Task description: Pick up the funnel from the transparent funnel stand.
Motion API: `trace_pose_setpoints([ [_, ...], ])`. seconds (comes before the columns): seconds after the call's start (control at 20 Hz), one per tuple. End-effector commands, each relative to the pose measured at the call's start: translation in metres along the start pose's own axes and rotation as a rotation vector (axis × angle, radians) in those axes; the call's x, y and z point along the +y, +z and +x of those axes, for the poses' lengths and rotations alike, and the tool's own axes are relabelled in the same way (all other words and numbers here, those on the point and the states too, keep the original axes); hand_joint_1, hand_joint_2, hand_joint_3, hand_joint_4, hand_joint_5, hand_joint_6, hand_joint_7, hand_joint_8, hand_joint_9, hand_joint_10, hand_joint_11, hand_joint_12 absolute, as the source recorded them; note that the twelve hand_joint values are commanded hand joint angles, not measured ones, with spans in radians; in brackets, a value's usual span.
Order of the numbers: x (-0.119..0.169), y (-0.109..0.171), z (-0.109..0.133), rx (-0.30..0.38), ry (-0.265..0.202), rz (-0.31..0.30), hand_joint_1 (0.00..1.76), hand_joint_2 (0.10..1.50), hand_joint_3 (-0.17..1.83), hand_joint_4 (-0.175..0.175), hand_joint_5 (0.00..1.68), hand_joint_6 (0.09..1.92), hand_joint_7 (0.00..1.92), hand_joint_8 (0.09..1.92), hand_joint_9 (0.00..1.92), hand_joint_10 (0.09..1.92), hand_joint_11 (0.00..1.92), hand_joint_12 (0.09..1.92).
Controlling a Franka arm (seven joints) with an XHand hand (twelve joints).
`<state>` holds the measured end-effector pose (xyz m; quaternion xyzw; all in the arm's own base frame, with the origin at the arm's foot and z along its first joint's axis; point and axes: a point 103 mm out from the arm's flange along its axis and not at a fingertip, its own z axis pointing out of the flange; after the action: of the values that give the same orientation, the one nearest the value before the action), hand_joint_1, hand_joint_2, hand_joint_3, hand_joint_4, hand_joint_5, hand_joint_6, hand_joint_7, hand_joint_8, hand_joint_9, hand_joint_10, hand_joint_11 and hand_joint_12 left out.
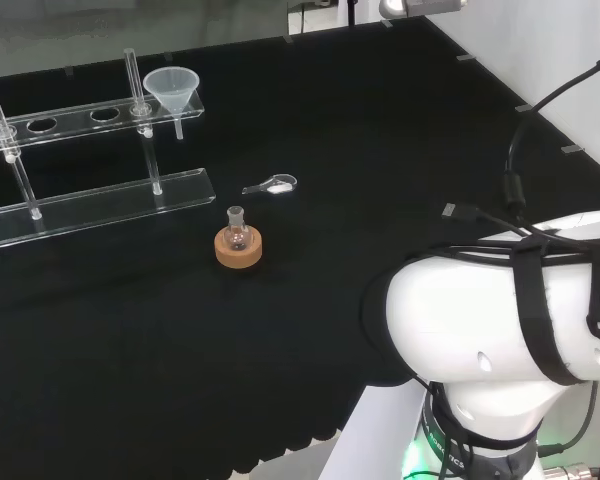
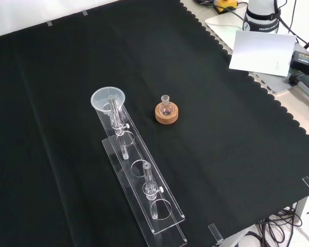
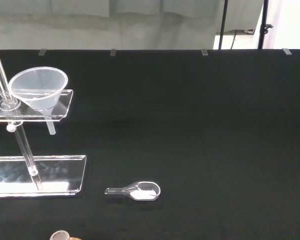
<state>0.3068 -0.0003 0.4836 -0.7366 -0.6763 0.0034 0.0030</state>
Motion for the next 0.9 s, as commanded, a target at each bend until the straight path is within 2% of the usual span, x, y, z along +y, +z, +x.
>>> trace_pose_setpoints([
  [0.05, 0.0, 0.0, 0.0, -0.004, 0.001, -0.007, 0.09, 1.06, 0.47, 0.038, 0.17, 0.09, 0.02, 0.33, 0.19, 0.59, 0.16, 1.35],
  [0.25, 0.001, 0.001, -0.001, 0.001, 0.001, -0.004, 0.0, 1.13, 0.46, 0.043, 0.13, 0.09, 0.0, 0.27, 0.14, 0.59, 0.12, 1.36],
  [0.9, 0.023, 0.017, -0.003, -0.024, 0.048, 0.028, 0.0, 1.14, 0.44, 0.042, 0.14, 0.09, 0.0, 0.27, 0.14, 0.6, 0.13, 1.36],
])
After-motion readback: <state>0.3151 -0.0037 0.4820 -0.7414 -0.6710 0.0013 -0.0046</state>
